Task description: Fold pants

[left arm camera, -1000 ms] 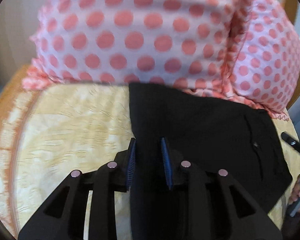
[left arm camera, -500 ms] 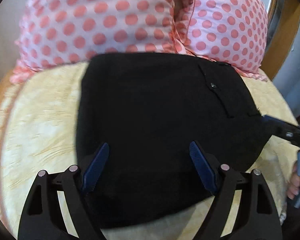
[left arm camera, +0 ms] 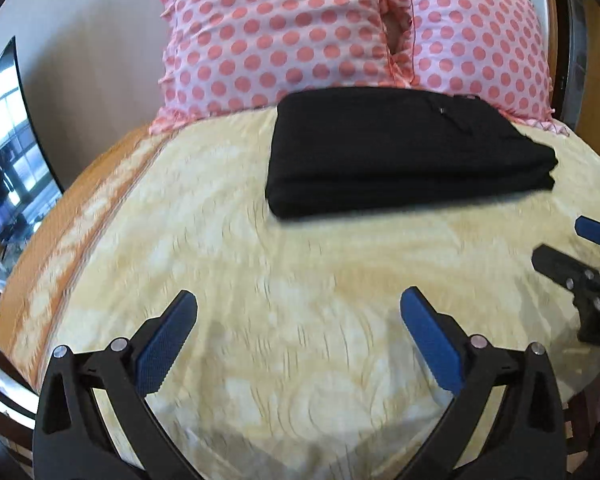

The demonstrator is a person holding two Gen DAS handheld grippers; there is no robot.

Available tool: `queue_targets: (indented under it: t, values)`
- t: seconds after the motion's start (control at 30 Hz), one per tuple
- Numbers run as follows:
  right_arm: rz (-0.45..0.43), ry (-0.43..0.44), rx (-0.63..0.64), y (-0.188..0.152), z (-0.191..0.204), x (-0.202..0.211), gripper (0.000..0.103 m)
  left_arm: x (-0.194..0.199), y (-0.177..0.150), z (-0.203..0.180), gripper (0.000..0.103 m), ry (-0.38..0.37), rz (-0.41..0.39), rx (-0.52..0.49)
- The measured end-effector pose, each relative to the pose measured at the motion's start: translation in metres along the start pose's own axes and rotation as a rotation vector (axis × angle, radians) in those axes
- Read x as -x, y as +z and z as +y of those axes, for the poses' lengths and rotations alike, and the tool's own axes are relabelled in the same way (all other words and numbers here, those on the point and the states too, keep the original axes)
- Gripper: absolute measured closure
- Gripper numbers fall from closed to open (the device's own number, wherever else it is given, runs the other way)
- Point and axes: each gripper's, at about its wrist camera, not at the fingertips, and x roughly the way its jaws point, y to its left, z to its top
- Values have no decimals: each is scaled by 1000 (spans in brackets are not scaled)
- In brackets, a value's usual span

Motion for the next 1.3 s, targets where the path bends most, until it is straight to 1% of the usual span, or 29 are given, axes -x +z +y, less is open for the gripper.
queue_targets:
  t: [0.1,0.2,0.23,0.3,0.37,1.3]
  values:
    - [16,-40,-30,-7,0,-3,2,0,-6,0,1,4,-7,19]
    - [27,-69,-57,-10,1,-4,2,-1,-9,8,1,-35,5,79]
    - [23,-90,-51,-11,4,-4,2,0,-12,9,1,-39,-2,87]
    - [18,-121,-38,-14,8,-3,2,1,-15,7,1,-32,-22,81]
    - [14,-131,-52,-16,8,-3,2,2,-17,7,1,-29,-38,84]
    - [13,-138,-57,-16,8,-3,2,2,-17,7,1,-42,-44,77]
